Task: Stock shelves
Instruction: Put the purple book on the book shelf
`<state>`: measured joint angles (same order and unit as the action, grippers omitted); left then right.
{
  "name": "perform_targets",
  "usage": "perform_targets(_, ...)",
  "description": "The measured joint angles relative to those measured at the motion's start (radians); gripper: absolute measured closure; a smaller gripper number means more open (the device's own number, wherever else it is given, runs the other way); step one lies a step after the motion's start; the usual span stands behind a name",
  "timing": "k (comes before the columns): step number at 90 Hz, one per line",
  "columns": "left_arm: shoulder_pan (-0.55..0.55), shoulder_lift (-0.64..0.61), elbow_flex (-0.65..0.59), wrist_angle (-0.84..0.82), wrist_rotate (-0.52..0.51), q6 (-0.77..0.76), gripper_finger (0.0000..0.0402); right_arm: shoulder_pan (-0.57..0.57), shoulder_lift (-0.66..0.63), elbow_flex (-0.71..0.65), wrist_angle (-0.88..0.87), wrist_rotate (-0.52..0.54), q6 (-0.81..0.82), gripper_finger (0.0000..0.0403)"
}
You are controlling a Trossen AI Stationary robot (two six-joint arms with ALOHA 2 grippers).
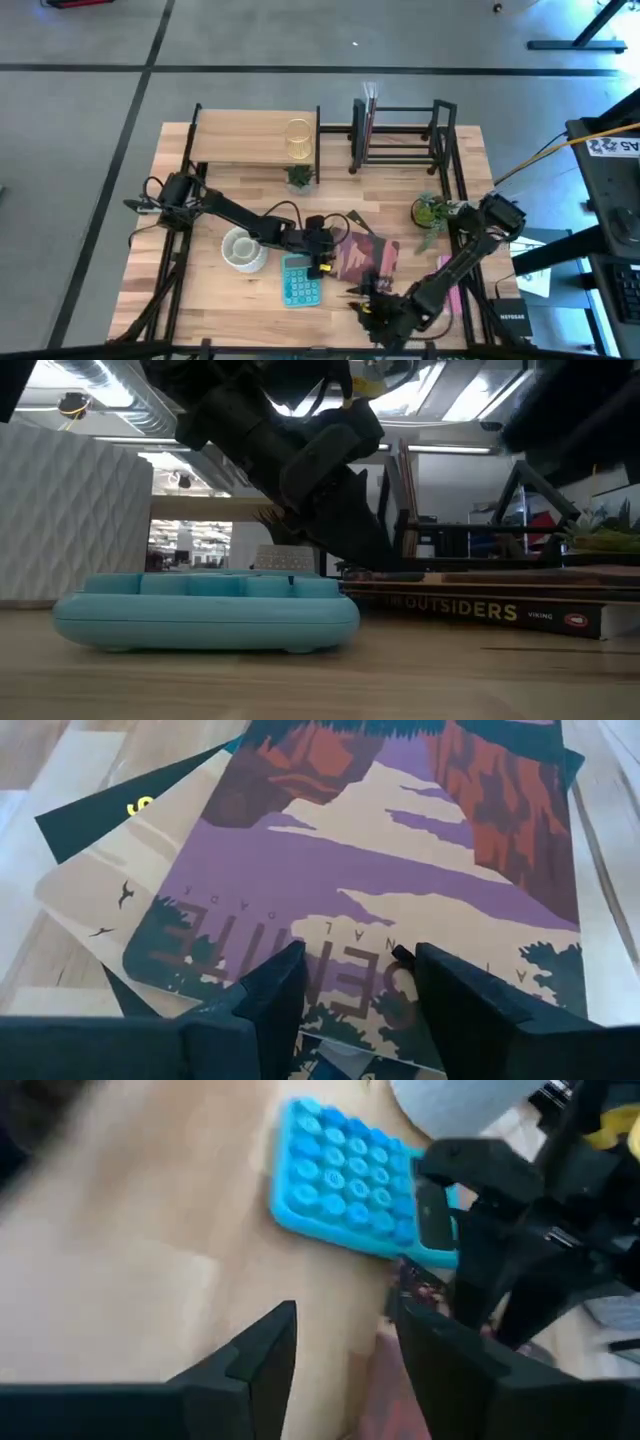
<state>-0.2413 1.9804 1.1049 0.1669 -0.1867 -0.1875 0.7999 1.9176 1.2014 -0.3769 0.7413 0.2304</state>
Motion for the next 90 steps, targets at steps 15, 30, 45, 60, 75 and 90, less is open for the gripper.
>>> perform_targets(15,0.000,0.000,0.000,0.001,0.000,-0.009,0.0231,-0.037,0.051,0.014,-0.068,0.033,-0.031,0.0178)
perform_targets(30,0.000,0.000,0.000,0.001,0.000,-0.011,0.0231,-0.050,0.112,0.015,-0.072,0.027,-0.038,0.0150)
perform_targets(45,0.000,0.000,0.000,0.001,0.000,-0.011,0.0231,-0.048,0.157,0.015,-0.077,0.112,0.076,0.0171)
perform_targets(60,0.000,0.000,0.000,0.001,0.000,-0.014,0.0231,-0.049,0.161,0.016,-0.104,0.147,0.240,0.0229)
perform_targets(75,-0.007,0.000,0.000,0.001,0.000,-0.014,0.0231,-0.047,0.161,0.016,-0.160,0.123,0.348,0.0317)
perform_targets(90,-0.028,-0.033,-0.002,-0.035,0.003,0.057,0.0231,-0.035,0.158,0.081,-0.278,0.129,0.466,0.0390)
